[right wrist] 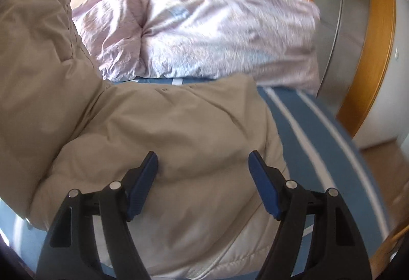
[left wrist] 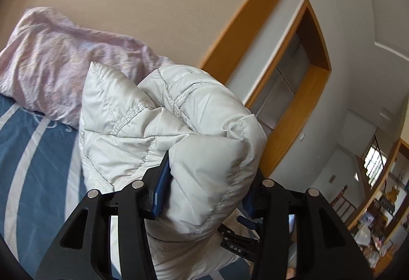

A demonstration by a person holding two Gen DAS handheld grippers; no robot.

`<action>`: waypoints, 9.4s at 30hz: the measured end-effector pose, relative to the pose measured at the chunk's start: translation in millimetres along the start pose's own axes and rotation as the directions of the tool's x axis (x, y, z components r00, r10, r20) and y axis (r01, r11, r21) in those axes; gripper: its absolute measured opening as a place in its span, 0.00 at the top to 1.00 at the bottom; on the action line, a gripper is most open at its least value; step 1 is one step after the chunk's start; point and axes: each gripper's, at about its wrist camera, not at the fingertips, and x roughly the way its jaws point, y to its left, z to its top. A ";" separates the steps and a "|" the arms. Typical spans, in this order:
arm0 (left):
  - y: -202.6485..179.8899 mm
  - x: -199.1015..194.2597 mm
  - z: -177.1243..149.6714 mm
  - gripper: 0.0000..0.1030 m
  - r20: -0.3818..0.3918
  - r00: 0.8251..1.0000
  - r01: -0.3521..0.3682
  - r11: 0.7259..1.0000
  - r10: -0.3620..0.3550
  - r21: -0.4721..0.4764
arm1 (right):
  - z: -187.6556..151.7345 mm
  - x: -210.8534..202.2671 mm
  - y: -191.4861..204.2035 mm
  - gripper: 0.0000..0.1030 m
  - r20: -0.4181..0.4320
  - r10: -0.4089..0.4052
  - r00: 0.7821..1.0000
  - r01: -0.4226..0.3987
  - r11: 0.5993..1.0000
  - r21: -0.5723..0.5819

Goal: Fold large clothes

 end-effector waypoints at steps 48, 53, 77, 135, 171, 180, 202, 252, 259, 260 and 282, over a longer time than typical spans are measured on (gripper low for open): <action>-147.8 175.6 -187.5 0.42 -0.353 0.916 0.134 0.683 0.191 0.718 | 115.5 18.0 -72.2 0.22 -0.276 0.571 0.773 -0.516 0.819 0.249; -148.4 177.9 -191.6 0.41 -0.356 0.912 0.137 0.666 0.204 0.733 | 109.2 28.4 -68.1 0.41 -0.327 0.529 0.783 -0.482 0.848 0.219; -160.5 116.6 -156.8 0.34 -0.400 0.904 0.218 0.643 0.151 0.734 | 75.5 52.5 -106.3 0.81 -0.309 0.637 0.707 -0.517 0.762 0.389; -5.8 182.9 -60.1 0.22 -0.364 0.819 -0.244 0.843 0.444 0.479 | 46.6 36.4 -143.0 0.67 -0.132 0.409 0.903 -0.334 0.861 0.383; -11.0 183.8 -35.3 0.20 -0.391 0.815 -0.249 0.867 0.428 0.431 | 24.5 58.9 -118.3 0.70 -0.162 0.339 0.927 -0.280 0.910 0.304; -15.7 199.6 -31.6 0.14 -0.334 0.792 -0.302 0.803 0.511 0.513 | 21.6 60.2 -121.6 0.70 -0.137 0.356 0.925 -0.299 0.899 0.319; -23.5 213.2 -67.4 0.14 -0.283 0.782 -0.330 0.755 0.554 0.567 | 21.9 68.9 -124.0 0.58 -0.075 0.261 0.962 -0.225 0.920 0.319; 97.4 193.1 -48.2 0.01 -0.648 0.753 -0.082 0.960 -0.116 -0.267 | 32.3 143.4 -149.9 0.02 -0.403 0.751 0.524 -0.475 0.650 0.593; 96.8 191.4 -53.5 0.01 -0.628 0.769 -0.077 0.958 -0.119 -0.276 | 35.7 151.2 -130.4 0.02 -0.342 0.791 0.507 -0.534 0.600 0.595; 95.4 190.6 -53.8 0.01 -0.625 0.772 -0.077 0.958 -0.118 -0.276 | 35.8 151.3 -128.5 0.02 -0.335 0.793 0.508 -0.539 0.596 0.595; 95.8 155.2 -9.5 0.23 -0.511 0.857 -0.035 0.982 -0.067 -0.188 | 51.5 140.5 -83.9 0.37 -0.202 0.842 0.501 -0.656 0.521 0.546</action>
